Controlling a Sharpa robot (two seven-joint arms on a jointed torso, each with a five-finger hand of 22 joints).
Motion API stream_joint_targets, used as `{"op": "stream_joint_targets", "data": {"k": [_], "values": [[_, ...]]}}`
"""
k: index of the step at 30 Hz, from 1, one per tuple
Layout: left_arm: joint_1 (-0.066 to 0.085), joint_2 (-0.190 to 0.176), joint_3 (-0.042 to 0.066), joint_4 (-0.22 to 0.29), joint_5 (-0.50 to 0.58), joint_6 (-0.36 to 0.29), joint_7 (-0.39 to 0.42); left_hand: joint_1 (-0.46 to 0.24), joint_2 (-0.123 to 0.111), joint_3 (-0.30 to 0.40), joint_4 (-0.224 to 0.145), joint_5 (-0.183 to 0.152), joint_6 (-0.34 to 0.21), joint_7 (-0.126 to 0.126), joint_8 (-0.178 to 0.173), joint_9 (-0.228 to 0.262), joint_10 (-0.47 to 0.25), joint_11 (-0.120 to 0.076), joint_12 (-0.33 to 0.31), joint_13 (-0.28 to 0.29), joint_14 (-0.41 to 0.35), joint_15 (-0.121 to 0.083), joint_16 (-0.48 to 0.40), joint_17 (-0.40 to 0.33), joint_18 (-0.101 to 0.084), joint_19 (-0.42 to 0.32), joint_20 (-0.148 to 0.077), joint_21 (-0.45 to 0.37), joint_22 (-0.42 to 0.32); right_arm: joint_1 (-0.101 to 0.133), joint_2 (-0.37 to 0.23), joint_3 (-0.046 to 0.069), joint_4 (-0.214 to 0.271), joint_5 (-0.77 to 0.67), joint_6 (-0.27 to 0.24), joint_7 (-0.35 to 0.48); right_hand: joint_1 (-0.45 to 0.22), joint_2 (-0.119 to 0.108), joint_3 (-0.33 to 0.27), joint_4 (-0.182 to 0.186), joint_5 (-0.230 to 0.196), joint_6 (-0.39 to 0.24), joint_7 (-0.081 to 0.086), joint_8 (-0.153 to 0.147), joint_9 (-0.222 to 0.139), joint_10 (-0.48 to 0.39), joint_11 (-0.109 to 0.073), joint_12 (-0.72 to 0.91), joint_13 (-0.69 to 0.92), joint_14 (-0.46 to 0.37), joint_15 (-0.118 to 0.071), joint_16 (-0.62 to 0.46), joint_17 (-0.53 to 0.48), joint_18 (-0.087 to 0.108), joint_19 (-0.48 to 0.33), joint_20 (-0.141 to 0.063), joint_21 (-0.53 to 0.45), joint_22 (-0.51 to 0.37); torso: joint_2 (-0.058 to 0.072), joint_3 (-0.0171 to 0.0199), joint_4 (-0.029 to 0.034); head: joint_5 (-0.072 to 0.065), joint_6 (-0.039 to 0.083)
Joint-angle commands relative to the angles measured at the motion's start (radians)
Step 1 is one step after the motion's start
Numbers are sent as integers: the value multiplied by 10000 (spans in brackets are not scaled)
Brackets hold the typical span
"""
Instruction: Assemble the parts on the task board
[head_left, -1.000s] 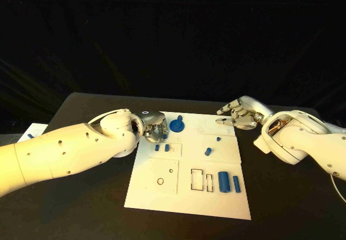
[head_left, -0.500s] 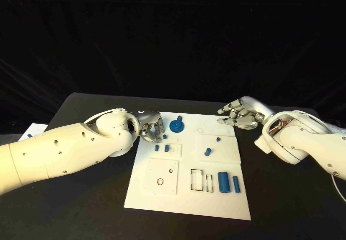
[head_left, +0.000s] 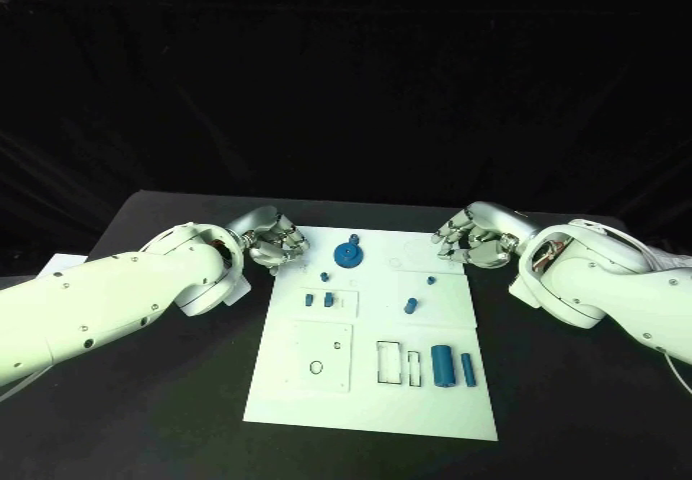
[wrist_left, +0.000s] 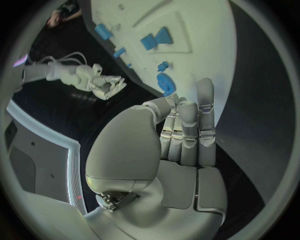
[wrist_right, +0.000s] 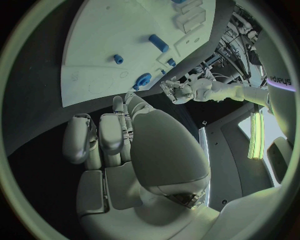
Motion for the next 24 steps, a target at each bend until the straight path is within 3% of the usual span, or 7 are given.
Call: {"op": "stream_joint_targets", "data": {"k": [1, 4, 8, 24], "values": [[0, -142, -45, 188, 6790, -323, 1994, -86, 55, -225, 23, -55, 145, -14, 100, 13, 201, -25, 238, 81, -190, -24, -266, -361, 173, -115, -2, -133, -70, -77, 13, -6, 140, -2486, 993, -156, -41, -114, 264, -38, -179, 83, -132, -66, 10, 248, -48, -197, -418, 154, -27, -40, 0, 118, 61, -8, -27, 62, 12, -8, 0, -165, 28], [-2, -320, -89, 414, 8424, 101, 2536, -317, 83, -507, 124, -51, 142, -40, 123, -7, 187, -50, 383, 132, -230, -16, -329, -487, 172, -147, 11, -215, -113, -143, 27, -9, 234, -3229, 1223, -262, -137, -195, 413, -54, -317, 176, -178, -67, 16, 423, -66, -321, -678, 182, -61, -29, 13, 108, 92, -27, -16, 92, 14, -10, 0, -281, 35], [-6, -544, -133, 727, 9412, 502, 2946, -519, 95, -794, 212, -41, 106, -42, 132, -33, 103, -46, 494, 166, -273, -6, -355, -579, 173, -166, 27, -306, -166, -203, 63, -13, 298, -3867, 1331, -383, -193, -249, 518, -67, -366, 156, -213, -92, 1, 413, -85, -453, -856, 190, -72, -50, -10, 108, 97, -42, -21, 91, 13, -12, -1, -315, 29], [-11, -883, -162, 1253, 9954, 835, 3270, -516, 143, -955, 178, -27, 51, -30, 130, -59, -4, -32, 587, 191, -355, 2, -416, -726, 174, -176, 37, -388, -213, -306, 380, -69, 224, -4432, 1457, -583, -339, -291, 706, -38, -441, 76, -226, -102, -38, 359, -93, -579, -1157, 197, -110, -90, -51, 113, 94, -63, -42, 72, 12, -10, 14, -370, 16]]}}
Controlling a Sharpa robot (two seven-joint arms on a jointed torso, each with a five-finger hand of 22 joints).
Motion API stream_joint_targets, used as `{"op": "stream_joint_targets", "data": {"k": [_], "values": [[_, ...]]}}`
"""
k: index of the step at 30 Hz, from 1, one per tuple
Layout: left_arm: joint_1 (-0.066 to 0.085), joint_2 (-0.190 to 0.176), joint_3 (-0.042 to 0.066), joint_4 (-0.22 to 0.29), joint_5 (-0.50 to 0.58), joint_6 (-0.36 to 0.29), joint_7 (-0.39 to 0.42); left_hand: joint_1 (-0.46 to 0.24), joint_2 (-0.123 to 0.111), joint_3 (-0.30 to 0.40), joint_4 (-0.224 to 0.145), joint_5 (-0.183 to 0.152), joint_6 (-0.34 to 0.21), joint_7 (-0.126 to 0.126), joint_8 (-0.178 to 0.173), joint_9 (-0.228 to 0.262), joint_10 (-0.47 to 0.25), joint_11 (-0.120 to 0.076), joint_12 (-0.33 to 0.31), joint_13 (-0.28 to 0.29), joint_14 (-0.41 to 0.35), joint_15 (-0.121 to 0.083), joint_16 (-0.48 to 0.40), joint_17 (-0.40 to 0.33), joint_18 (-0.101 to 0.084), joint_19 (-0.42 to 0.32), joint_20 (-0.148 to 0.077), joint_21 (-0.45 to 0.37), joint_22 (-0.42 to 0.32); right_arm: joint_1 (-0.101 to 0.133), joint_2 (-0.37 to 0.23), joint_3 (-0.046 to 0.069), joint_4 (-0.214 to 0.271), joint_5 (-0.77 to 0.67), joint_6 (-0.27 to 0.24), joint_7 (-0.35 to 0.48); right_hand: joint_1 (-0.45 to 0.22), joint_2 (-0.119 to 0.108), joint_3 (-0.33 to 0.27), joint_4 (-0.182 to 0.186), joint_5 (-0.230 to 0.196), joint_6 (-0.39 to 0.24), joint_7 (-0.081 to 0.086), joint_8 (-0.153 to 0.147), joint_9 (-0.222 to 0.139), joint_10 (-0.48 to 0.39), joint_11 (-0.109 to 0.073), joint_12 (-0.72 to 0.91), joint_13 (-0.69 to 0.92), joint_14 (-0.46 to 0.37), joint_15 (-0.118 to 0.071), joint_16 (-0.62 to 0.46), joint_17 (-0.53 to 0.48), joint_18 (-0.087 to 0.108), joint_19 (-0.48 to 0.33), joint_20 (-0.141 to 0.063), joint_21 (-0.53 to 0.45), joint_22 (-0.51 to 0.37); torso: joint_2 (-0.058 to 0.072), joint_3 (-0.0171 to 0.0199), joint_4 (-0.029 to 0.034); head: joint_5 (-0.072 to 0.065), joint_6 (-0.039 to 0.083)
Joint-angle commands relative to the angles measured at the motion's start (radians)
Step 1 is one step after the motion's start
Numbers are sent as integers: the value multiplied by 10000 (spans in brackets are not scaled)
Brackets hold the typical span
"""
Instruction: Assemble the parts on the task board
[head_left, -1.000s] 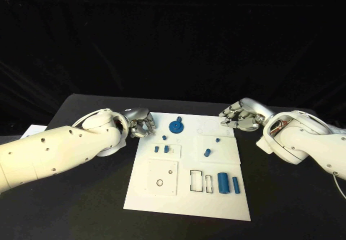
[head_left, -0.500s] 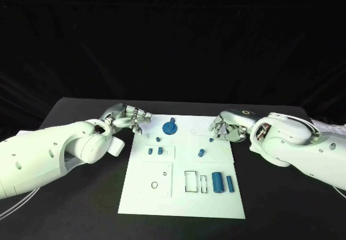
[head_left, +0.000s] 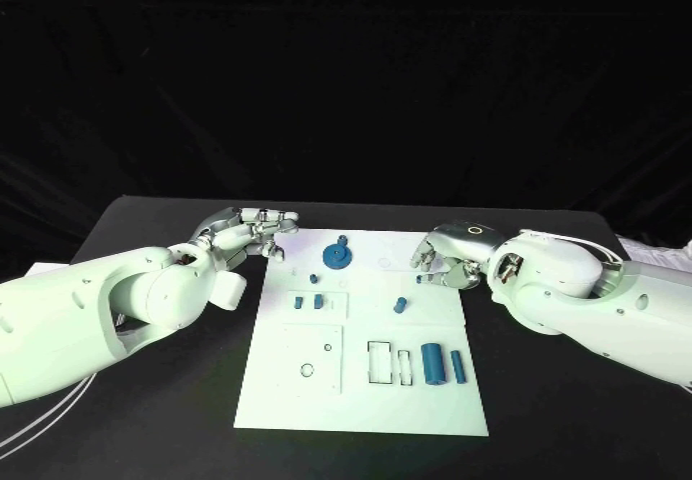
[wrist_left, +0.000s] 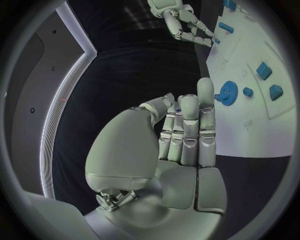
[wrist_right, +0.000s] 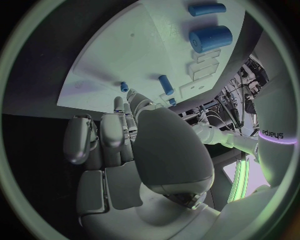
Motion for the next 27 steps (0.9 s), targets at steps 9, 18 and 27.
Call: {"op": "stream_joint_targets", "data": {"k": [9, 18, 27], "values": [[1, -31, 3, 202, 453, 339, 321, -7, 63, -138, -39, -22, -83, -17, 62, -27, -141, -3, 119, 28, -125, 37, -78, -100, 179, -75, 3, -82, -35, -128, 157, -22, -172, -492, 595, -302, -183, -52, 296, -25, -104, 38, -4, -37, -22, -277, 66, -68, -390, 205, -59, -80, -68, 106, 49, -26, -67, -31, -4, 7, -2, 6, -66], [1, -54, 2, 222, 452, 359, 302, -31, 73, -211, -41, -21, -126, 0, 53, -40, -204, 15, 160, 36, -168, 53, -102, -164, 175, -81, 14, -119, -56, -179, 277, -24, -287, -590, 596, -403, -235, -19, 444, -84, -127, 164, 39, -10, -6, -419, 158, -51, -626, 185, 41, -145, -137, 120, 9, 75, -116, -100, -5, 9, 3, 17, -75], [1, -64, 2, 240, 428, 353, 254, -32, 86, -278, -59, -19, -203, 26, 31, -56, -293, 38, 198, 41, -197, 69, -97, -197, 173, -83, 25, -158, -78, -253, 346, -26, -340, -602, 782, -365, -266, 151, 687, -163, -243, 396, -32, 35, 44, -180, 100, 18, -786, 212, 3, -67, -55, 112, 70, 68, -75, -14, -2, 9, -5, 41, -109]]}}
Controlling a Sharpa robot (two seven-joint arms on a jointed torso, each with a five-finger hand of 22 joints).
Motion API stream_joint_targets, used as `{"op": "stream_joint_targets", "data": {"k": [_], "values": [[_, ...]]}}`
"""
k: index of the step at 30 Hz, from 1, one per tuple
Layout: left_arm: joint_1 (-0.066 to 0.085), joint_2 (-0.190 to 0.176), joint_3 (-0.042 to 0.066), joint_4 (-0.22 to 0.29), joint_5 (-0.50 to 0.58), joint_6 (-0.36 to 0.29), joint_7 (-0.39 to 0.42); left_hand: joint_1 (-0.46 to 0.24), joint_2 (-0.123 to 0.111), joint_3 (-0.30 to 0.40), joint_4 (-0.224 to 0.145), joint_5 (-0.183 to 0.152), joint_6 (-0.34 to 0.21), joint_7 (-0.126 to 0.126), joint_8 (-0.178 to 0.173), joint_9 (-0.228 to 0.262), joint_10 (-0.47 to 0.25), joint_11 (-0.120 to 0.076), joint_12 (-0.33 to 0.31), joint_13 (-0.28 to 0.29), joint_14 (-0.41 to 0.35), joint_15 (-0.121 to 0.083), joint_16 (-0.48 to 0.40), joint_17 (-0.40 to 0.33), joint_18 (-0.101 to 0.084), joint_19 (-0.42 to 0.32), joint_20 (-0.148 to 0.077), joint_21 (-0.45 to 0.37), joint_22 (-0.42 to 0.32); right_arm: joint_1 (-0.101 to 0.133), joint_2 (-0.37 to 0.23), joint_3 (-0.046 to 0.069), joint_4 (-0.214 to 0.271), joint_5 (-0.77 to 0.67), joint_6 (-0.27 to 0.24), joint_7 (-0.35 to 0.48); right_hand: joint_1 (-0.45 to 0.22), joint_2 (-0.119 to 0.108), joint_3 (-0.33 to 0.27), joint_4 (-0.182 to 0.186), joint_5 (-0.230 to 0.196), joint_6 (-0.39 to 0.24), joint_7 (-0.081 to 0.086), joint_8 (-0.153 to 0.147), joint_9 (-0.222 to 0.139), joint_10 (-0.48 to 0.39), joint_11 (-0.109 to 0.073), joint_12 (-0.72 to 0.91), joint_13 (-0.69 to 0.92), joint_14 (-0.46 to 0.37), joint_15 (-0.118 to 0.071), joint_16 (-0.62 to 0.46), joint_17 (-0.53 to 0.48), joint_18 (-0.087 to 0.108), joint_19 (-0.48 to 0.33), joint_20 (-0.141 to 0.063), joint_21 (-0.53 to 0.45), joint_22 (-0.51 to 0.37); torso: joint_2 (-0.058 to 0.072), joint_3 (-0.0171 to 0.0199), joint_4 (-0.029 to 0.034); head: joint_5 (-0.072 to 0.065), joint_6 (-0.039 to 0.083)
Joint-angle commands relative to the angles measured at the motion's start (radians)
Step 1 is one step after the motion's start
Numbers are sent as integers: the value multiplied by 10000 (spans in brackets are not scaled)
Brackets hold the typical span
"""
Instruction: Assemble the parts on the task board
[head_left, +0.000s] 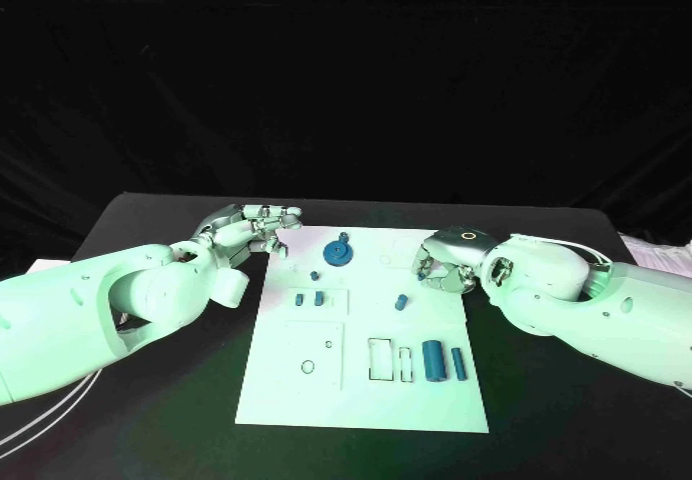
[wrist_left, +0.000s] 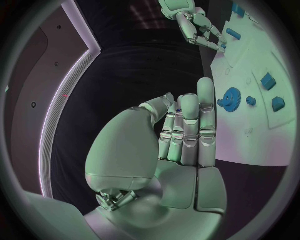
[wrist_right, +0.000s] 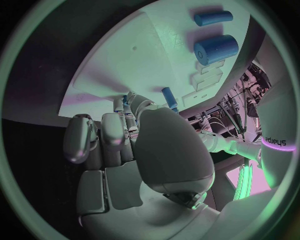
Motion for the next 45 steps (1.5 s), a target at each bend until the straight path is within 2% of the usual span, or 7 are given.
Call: {"op": "stream_joint_targets", "data": {"k": [1, 10, 19, 22, 27, 36, 45], "values": [[2, 1, 5, 36, 48, 189, 103, -33, 86, -72, -13, -20, -87, -7, 31, -11, -74, 2, 45, 11, -57, -1, -58, -16, 175, -47, -11, -42, -12, -39, 23, -16, -23, -176, 328, -62, -11, 153, 94, -25, -75, 131, -6, 37, 19, 114, -6, 61, -37, 216, -3, 69, 77, 108, 47, 23, -10, 63, -1, -5, -6, 6, -13], [3, -2, 5, 62, 15, 181, 97, -24, 94, -85, -23, -20, -104, -2, 29, -13, -96, 7, 58, 12, -66, 3, -60, -32, 175, -46, -8, -51, -17, -76, 118, -33, -88, -180, 572, -108, -38, 195, 198, -91, -98, 266, -44, 61, 55, 252, -46, 72, -106, 250, -28, 163, 167, 90, 111, -1, 45, 160, 2, -6, 12, 9, -45], [3, -18, 5, 87, 1, 172, 88, -28, 104, -110, -25, -21, -130, 9, 26, -16, -128, 17, 75, 15, -71, 10, -50, -36, 174, -44, -3, -64, -25, -185, 229, -53, -122, -496, 694, -354, -92, 141, 240, -167, -170, 366, -65, 68, 86, 355, -92, 68, -172, 267, -68, 220, 217, 82, 142, -32, 74, 206, 5, 0, -14, 49, -65], [3, -15, 5, 88, -15, 176, 86, -26, 107, -118, -29, -21, -141, 13, 24, -17, -140, 20, 82, 16, -73, 13, -47, -38, 174, -43, -1, -68, -27, -206, 234, -55, -108, -618, 489, -417, -34, 183, 336, -260, -175, 428, -72, 74, 106, 428, -118, 70, -207, 278, -94, 263, 257, 72, 179, -58, 108, 266, -11, -4, -16, 40, -62], [3, -1, 5, 84, -24, 215, 86, -53, 123, -153, -14, -22, -168, 26, 23, -19, -175, 33, 105, 19, -82, 23, -39, -50, 171, -40, 7, -84, -36, -221, 185, -55, -47, -578, -257, -266, 35, 249, 510, -414, -178, 520, -46, 85, 142, 590, -129, 93, -243, 303, -118, 315, 284, 38, 280, -86, 205, 431, -10, -3, -1, 42, -45], [2, 2, 5, 62, -26, 235, 109, -74, 138, -176, 0, -21, -182, 31, 24, -19, -198, 39, 122, 22, -87, 30, -33, -58, 170, -39, 13, -95, -43, -226, 63, -35, 119, -531, -1211, -182, 85, 298, 820, -655, -186, 548, 5, 49, 174, 672, -108, 36, -319, 308, -119, 376, 309, 19, 338, -96, 275, 533, -5, -2, 9, 55, -21], [2, 11, 5, 41, -26, 237, 121, -80, 145, -187, 3, -21, -192, 33, 24, -20, -211, 41, 131, 23, -92, 34, -32, -64, 170, -38, 16, -100, -46, -195, -115, 63, 347, -226, -1673, -76, 53, 269, 901, -710, -203, 525, 27, 24, 177, 638, -88, 4, -354, 303, -109, 380, 299, 18, 339, -91, 284, 543, -10, -7, -13, 88, -15]]}}
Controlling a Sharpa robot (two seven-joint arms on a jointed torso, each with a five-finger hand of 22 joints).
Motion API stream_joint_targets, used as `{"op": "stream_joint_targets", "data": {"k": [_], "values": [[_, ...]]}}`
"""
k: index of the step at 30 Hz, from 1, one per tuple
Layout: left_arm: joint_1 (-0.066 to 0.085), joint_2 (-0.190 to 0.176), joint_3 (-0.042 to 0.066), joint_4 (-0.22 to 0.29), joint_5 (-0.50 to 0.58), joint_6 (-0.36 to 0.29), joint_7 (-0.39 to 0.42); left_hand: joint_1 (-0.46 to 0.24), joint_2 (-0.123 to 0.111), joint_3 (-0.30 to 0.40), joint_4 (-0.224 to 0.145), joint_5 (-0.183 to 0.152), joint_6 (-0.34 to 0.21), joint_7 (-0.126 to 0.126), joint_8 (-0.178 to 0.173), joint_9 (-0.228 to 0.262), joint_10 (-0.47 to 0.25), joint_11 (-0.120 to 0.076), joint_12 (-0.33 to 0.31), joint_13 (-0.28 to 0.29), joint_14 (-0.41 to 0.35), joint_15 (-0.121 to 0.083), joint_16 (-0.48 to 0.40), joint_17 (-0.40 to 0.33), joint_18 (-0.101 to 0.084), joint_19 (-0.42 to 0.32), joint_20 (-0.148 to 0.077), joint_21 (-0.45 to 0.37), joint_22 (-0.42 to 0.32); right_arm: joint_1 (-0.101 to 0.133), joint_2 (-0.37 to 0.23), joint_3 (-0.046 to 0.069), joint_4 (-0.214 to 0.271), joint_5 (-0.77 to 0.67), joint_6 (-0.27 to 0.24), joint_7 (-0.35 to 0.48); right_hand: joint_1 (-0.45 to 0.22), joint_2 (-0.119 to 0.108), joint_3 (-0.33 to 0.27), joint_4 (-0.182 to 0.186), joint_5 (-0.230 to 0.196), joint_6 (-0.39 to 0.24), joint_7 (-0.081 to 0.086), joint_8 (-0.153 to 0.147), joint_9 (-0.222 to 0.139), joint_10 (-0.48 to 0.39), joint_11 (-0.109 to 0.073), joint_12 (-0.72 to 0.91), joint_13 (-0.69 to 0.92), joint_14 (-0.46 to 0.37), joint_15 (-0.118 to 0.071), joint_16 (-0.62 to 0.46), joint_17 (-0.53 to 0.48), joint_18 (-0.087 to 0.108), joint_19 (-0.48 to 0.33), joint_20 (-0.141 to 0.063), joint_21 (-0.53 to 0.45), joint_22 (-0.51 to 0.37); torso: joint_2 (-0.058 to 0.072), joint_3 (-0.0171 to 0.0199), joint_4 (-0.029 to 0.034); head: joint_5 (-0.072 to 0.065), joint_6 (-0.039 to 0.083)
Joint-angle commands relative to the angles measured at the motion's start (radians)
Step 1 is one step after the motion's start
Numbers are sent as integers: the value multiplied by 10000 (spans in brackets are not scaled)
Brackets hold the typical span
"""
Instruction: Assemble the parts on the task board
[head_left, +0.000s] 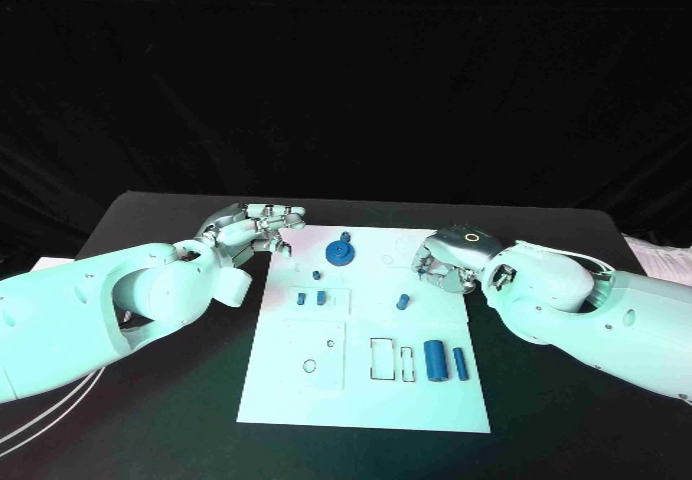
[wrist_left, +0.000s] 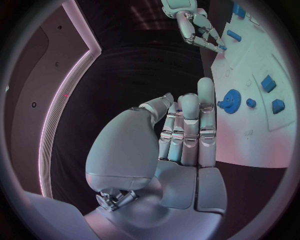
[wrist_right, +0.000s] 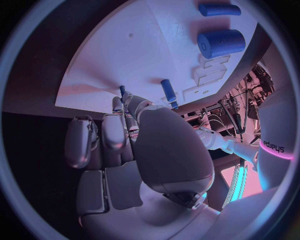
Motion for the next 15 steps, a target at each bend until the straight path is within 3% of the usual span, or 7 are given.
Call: {"op": "stream_joint_targets", "data": {"k": [1, 10, 15], "values": [[2, 23, 5, 1, -12, 193, 126, -28, 92, -63, -15, -28, -85, -1, 24, -12, -74, 8, 36, 9, -71, 11, -32, -8, 172, -38, 16, -42, -8, 31, -63, 38, 103, 182, -538, 132, -33, 41, 62, 3, 22, 46, 49, -24, 4, 37, 9, 24, -9, 302, -28, 57, 8, 19, 78, 16, 32, 15, 0, -7, -13, 10, -4], [2, 18, 5, -49, -10, 183, 134, -45, 99, -93, -8, -29, -112, 6, 23, -14, -110, 16, 56, 11, -78, 17, -23, -17, 172, -36, 22, -56, -16, 79, -243, 97, 369, 455, -652, 217, -70, 30, 81, 0, 11, 46, 64, -28, 7, 40, 22, 24, -19, 299, -18, 53, -2, 17, 82, 22, 38, 25, 3, -6, -8, 4, 8], [1, 15, 5, -54, -9, 180, 143, -45, 99, -93, -8, -29, -112, 6, 23, -14, -110, 16, 56, 11, -78, 17, -23, -17, 172, -36, 22, -56, -16, 82, -225, 111, 700, 578, -722, 281, -76, 30, 93, -6, 12, 49, 71, -27, 9, 46, 29, 26, -22, 298, -16, 59, 3, 15, 86, 25, 43, 34, 12, 1, 4, 72, -1]]}}
